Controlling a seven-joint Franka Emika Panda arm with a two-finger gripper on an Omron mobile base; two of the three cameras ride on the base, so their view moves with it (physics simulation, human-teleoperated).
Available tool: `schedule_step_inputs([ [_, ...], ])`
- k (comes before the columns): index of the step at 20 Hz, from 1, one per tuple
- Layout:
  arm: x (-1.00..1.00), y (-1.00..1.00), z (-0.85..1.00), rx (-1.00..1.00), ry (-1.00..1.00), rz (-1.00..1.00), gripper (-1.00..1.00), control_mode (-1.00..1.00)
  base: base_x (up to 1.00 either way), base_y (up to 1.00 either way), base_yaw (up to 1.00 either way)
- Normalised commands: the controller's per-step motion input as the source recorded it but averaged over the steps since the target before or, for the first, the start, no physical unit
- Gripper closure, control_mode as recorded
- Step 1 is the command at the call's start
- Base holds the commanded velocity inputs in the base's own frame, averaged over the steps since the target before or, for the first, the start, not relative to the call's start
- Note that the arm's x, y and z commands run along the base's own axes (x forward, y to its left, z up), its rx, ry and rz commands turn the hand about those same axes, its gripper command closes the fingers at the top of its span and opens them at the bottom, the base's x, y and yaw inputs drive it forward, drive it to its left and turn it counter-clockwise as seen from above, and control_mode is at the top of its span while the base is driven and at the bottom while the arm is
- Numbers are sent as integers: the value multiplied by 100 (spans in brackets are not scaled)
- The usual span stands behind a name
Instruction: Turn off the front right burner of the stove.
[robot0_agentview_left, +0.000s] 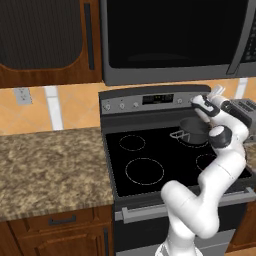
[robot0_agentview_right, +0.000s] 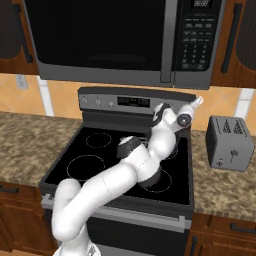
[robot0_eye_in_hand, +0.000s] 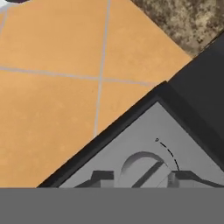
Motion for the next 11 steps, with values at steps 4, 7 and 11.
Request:
schedule_step_inputs([
  [4, -1, -59, 21, 58, 30, -9, 100, -100, 0, 0, 0],
  [7, 0, -4, 0, 3, 0, 0, 100, -100, 0, 0, 0],
  [11, 0, 0, 0, 0, 0, 0, 100, -100, 0, 0, 0],
])
